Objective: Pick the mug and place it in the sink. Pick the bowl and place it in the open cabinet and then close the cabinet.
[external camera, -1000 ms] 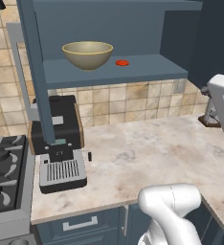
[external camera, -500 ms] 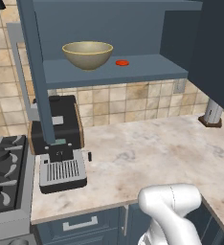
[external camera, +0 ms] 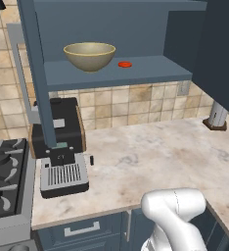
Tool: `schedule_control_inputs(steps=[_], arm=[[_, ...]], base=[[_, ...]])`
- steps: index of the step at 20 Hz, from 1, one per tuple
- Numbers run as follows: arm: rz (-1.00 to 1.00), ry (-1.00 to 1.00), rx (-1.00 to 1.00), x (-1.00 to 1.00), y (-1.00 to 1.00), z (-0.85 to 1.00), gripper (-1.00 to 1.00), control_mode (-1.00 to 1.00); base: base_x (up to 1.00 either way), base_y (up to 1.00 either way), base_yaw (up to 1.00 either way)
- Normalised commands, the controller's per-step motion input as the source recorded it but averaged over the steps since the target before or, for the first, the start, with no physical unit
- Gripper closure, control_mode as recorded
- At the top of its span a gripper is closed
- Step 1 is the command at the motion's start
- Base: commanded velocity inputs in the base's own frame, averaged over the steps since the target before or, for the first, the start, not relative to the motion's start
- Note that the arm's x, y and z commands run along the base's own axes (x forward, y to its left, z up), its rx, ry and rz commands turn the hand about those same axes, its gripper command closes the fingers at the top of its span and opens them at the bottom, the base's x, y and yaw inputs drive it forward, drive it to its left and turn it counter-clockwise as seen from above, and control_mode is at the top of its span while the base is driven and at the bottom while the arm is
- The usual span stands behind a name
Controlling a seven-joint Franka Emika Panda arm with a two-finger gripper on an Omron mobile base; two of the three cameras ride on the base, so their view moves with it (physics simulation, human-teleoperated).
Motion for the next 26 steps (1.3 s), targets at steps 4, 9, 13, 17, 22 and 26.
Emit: schedule_control_inputs(steps=[4, 9, 13, 17, 22, 26], arm=[[0.00, 0.00, 0.04, -0.29, -0.53, -0.02, -1.00, -1.00], [0.00, 0.00, 0.04, -0.04, -0.47, 0.00, -1.00, -1.00], [0.00, 0.00, 0.00, 0.08, -0.35, -0.06, -1.00, -1.00], [0.00, 0.01, 0.00, 0.19, -0.33, -0.10, -1.00, -1.00], [0.00, 0.00, 0.00, 0.14, -0.35, -0.15, -1.00, -1.00], [0.04, 0.01, 0.00, 0.27, -0.14, -0.07, -1.00, -1.00]], base=[[0.00, 0.00, 0.00], [0.00, 0.00, 0.00], [0.00, 0.00, 0.00], [0.00, 0.00, 0.00], [0.00, 0.00, 0.00], [0.00, 0.00, 0.00]])
